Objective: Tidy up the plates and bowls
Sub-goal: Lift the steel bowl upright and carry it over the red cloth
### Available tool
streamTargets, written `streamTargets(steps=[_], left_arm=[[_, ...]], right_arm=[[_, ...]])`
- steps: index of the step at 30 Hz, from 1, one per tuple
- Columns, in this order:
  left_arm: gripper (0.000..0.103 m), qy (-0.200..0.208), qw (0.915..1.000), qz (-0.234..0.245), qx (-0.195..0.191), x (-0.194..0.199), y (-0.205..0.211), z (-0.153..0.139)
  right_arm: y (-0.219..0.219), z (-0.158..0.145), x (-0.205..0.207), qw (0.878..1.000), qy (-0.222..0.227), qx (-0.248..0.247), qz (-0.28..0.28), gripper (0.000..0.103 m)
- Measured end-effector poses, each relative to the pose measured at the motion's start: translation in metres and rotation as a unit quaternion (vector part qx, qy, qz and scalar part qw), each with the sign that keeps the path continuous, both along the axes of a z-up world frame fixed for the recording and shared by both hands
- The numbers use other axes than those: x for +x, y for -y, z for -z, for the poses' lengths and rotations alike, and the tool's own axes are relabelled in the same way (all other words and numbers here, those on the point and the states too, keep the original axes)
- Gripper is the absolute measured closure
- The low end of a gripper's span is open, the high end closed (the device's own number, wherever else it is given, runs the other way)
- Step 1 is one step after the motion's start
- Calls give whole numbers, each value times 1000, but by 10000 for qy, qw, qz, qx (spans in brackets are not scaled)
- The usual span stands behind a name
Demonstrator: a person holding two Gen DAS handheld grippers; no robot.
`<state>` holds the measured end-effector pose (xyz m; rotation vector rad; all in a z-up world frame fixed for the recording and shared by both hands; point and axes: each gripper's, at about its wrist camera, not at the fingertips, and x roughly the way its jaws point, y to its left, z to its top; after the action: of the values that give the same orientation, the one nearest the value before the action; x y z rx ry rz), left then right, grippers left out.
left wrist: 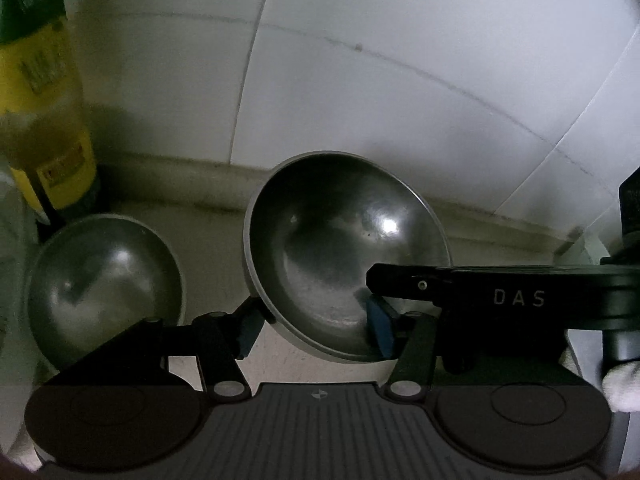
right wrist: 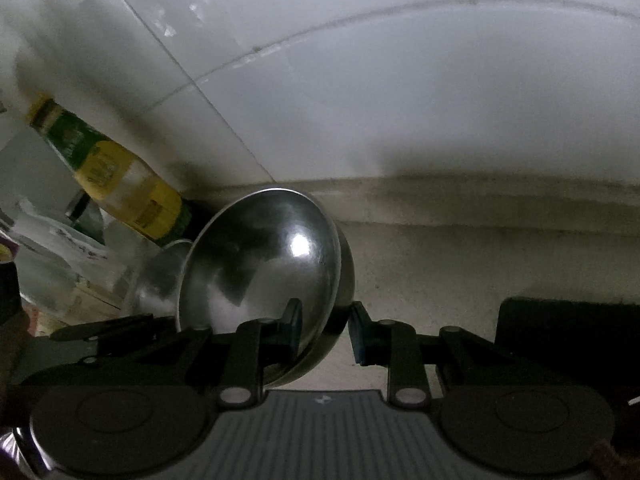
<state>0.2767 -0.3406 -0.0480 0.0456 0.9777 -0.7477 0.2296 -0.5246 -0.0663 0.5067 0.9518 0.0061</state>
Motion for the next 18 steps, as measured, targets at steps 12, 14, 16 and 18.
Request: streamTargets(steps=[12,14,16,18], left_arm=[[33,610,9980,-29,-139,-64,-42,-56],[33,663,9977,-45,-142,-80,-52,-61],[33,690,9975,-64,-154,-92,-59,-66],[32,661,9977,-54,-155,-105,-66,-68]], right_arm=[[-34,-63,-35,9983,507,-196,-212,79],[-42,-72,-46,9977,571,-203,-288,79],[-49,-78,-59,9973,617,-186,-362,79],[-60,-82,-70,9968,634,-170,-446,79]])
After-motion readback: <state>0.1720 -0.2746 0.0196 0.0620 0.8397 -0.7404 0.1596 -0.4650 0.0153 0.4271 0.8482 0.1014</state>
